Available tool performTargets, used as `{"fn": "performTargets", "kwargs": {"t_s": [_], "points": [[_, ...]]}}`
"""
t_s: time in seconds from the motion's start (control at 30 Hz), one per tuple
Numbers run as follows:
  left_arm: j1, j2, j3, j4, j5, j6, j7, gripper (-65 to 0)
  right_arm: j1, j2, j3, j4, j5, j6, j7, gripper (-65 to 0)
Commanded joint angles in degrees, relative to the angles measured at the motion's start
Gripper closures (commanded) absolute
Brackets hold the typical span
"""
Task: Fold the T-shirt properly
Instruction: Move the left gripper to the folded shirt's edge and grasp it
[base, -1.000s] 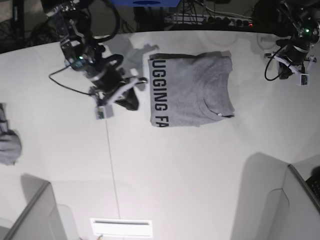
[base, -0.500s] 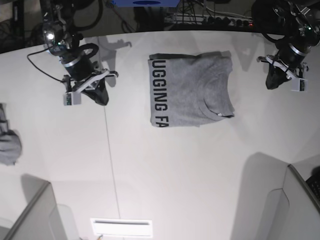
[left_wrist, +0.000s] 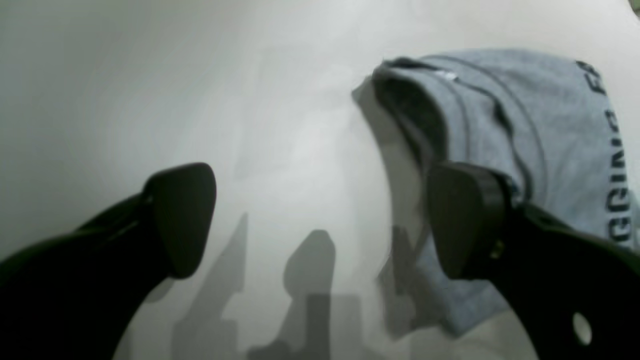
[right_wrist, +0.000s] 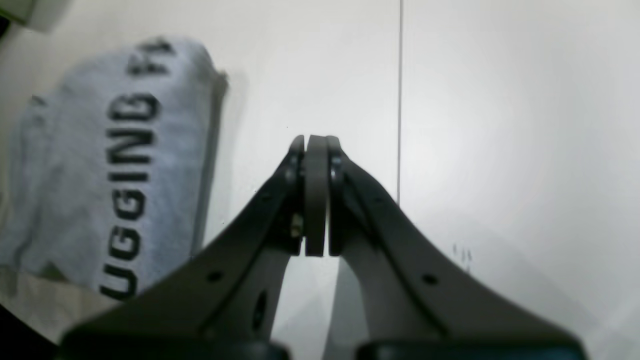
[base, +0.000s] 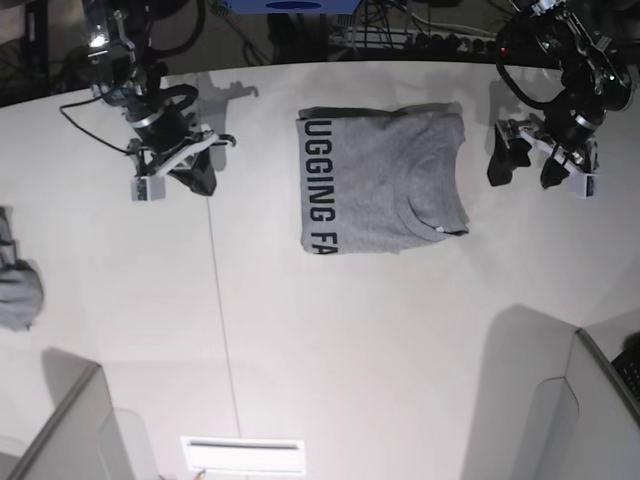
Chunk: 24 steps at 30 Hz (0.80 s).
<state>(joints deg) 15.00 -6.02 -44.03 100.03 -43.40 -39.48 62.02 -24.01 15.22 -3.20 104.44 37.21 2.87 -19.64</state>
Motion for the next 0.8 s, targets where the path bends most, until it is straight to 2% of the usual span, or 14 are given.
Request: {"fn": "performTargets", "kwargs": {"t_s": [0.0, 0.2, 0.27, 0.33, 0.5, 0.6, 0.77], "points": [[-0.9, -0.4, 1.5, 0.5, -1.7, -0.5, -0.7, -65.0, 0.3, 0.4, 0.3, 0.7, 0.3, 0.5, 1.7, 0.0], [-3.6, 0.4, 10.8, -5.0, -1.3, -0.5, -1.1, -65.0, -0.4, 0.5, 0.4, 0.5, 0.3, 0.5, 1.7, 0.0], [-5.1, 0.9, 11.3, -8.4, -1.3, 2.4, -1.5, -65.0, -0.8, 0.5, 0.4, 0.9, 0.3, 0.5, 1.7, 0.0], [-5.7, 1.0, 11.8, -10.8, -1.3, 3.9, -2.9, -65.0, -1.0, 0.5, 0.4, 1.2, 0.3, 0.5, 1.7, 0.0], [-6.3, 0.9, 16.8, -12.2, -1.3, 4.3, -4.3, -65.0, -1.3, 0.4, 2.6, 1.4, 0.3, 0.5, 1.7, 0.0], [-6.3, 1.1, 19.5, -12.2, -1.3, 6.6, -4.3, -65.0, -1.3, 0.4, 3.5, 1.4, 0.3, 0.5, 1.7, 0.0], [-6.3, 2.1, 20.1, -12.2, -1.3, 7.1, -4.4, -65.0, -1.2, 0.5, 3.5, 1.4, 0.3, 0.5, 1.7, 0.0]]}}
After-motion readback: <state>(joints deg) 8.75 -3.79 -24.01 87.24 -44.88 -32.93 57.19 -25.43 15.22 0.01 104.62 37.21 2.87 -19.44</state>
